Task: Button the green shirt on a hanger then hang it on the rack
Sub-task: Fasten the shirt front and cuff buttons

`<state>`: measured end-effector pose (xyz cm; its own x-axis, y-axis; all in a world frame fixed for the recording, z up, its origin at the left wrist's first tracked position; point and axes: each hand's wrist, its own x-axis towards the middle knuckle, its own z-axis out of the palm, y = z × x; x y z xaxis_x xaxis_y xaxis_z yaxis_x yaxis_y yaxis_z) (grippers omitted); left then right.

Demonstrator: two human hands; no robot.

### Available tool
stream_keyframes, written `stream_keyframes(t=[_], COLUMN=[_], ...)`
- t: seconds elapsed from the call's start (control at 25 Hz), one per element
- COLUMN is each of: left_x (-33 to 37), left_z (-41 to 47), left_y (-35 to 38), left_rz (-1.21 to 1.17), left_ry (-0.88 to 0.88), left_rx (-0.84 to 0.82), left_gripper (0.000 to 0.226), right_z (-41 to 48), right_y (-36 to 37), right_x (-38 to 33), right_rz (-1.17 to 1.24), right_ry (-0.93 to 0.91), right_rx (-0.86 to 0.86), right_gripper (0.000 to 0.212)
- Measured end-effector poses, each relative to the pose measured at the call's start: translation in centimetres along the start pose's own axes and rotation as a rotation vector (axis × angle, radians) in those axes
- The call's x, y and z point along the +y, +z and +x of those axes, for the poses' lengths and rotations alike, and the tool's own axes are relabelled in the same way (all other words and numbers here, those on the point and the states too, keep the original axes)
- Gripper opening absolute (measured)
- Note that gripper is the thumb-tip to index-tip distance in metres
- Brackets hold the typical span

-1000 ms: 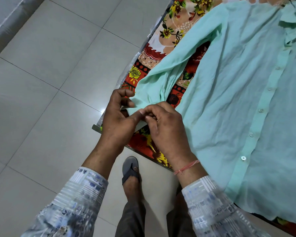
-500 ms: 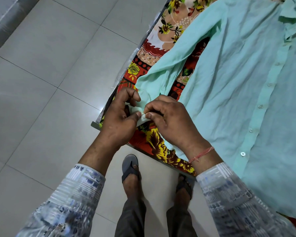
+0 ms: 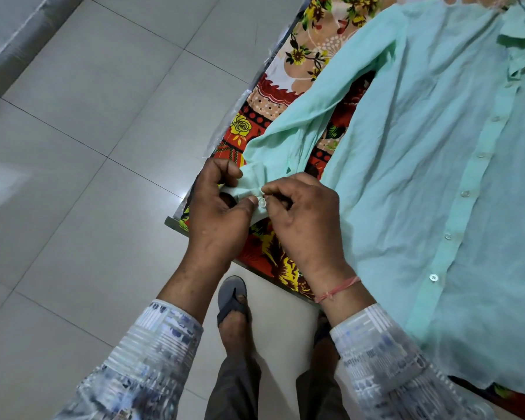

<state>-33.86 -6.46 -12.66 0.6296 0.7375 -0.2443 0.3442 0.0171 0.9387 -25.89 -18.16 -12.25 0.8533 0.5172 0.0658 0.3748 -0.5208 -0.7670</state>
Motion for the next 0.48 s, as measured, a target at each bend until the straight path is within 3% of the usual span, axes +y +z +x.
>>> stream_keyframes(t=[0.12, 0.2, 0.36, 0.4, 0.48], left_x=[0.4, 0.6, 1.3, 1.4, 1.2], left_z=[-0.1, 0.0, -0.1, -0.2, -0.1], left_y=[0.4, 0.2, 0.0, -0.1, -0.8], left_rz=[0.02, 0.028, -0.161, -0.136, 0.155], left_ry=[-0.006, -0.005, -0.144, -0.177, -0.137], left_rx=[0.044, 0.041, -0.045, -0.057, -0.004], left_gripper=[0.047, 0.047, 0.042, 0.039, 0.03], right_z=[-1.0, -1.1, -0.3, -0.4, -0.7], right_y=[-0.3, -0.4, -0.6, -0.5, -0.6], right_x=[-0.8, -0.8, 0.0, 0.1, 0.0], right_rz=[0.118, 0.245, 0.547, 0.558, 0.526], right_ry=[0.042, 0.176, 0.378, 0.385, 0.404], right_rx=[0.001, -0.029, -0.143, -0.17, -0.189], right_gripper=[0.013, 0.01, 0.025, 0.029, 0.035])
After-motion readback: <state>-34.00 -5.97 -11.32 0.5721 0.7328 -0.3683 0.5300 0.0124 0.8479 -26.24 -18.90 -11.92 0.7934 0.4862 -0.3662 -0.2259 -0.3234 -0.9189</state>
